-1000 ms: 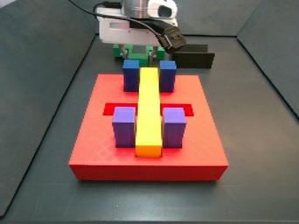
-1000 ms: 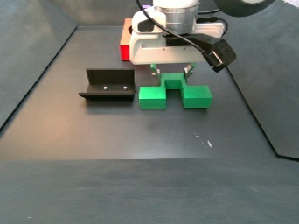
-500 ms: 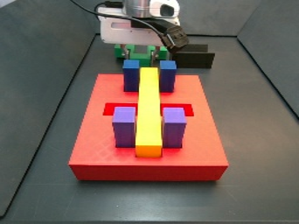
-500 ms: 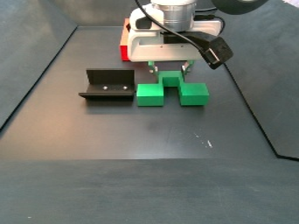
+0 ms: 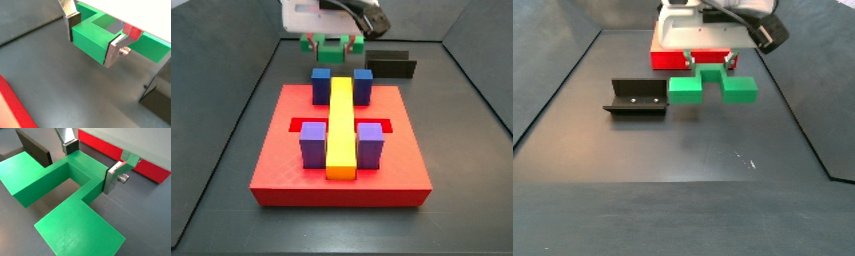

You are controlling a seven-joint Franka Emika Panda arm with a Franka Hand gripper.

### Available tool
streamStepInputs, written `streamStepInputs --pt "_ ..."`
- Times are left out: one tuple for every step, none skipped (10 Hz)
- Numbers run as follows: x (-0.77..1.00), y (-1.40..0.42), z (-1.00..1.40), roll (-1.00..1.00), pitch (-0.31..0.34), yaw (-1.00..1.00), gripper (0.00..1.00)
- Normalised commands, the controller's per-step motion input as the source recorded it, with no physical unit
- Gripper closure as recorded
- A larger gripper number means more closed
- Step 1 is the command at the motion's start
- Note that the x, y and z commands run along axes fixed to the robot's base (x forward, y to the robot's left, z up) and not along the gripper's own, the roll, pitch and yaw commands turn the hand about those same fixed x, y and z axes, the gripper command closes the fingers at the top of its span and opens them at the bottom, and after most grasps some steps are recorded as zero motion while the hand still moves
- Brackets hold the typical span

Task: Pick up the green object. Move up. Place the green object on the fixture. Regrasp the green object. Move to above the board. Insert the green object.
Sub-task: Place the green object on the fixture.

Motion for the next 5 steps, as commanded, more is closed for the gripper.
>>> streamStepInputs --pt "0.09 0.00 0.00 0.00 0.000 -0.03 1.00" --pt "0.85 0.09 0.35 -0.63 0.151 0.00 1.00" --pt "0.69 0.07 0.15 -0.97 -0.206 -0.05 1.00" --pt "0.63 0.13 0.18 -1.00 -0.274 -0.07 1.00" --pt "0.66 0.15 0.22 -1.00 -0.251 -0.13 1.00"
